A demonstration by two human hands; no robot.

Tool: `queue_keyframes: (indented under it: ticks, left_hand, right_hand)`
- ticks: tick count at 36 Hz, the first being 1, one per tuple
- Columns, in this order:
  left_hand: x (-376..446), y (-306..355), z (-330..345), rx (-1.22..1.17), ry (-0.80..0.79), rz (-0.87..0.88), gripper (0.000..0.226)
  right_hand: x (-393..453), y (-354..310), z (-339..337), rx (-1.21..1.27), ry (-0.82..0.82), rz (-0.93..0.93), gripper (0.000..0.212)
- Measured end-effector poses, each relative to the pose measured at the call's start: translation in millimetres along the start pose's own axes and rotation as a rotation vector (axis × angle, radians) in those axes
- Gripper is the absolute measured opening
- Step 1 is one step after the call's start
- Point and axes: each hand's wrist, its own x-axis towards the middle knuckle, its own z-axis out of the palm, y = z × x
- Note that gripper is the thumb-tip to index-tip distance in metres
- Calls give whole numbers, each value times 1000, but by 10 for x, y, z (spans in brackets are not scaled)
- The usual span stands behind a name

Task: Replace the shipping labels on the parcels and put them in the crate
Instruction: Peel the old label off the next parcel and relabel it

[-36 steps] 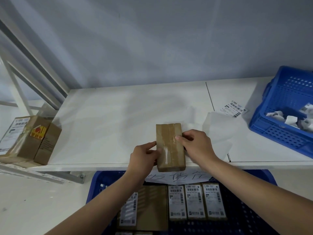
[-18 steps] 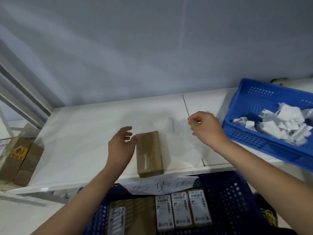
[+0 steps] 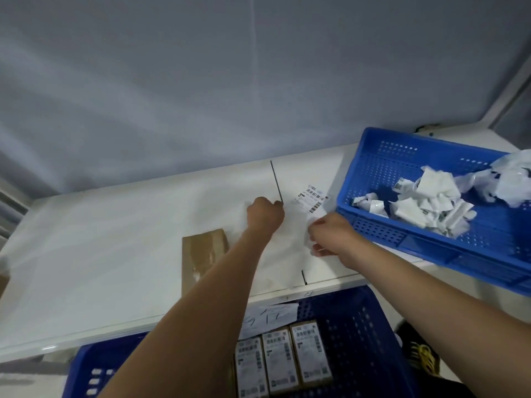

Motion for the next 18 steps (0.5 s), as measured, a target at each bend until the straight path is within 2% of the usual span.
queue_keyframes:
  ticks: [5, 10, 14, 16, 18]
  left_hand:
    - [125, -27, 59, -117, -57, -144, 46]
    - [222, -91, 51, -280, -215, -232, 17]
    - [187, -126, 50, -323, -219, -198, 19]
    - [135, -130, 44, -344, -233, -160, 12]
    - [118, -160, 43, -377, -253, -137, 22]
  right_hand:
    - [131, -4, 73, 127, 19, 102, 23]
    - [155, 25, 56, 342, 11, 138, 28]
    - [167, 32, 99, 413, 27, 138, 29]
    - [174, 23, 114, 438, 71, 136, 26]
    - [208, 34, 133, 484, 96, 151, 25]
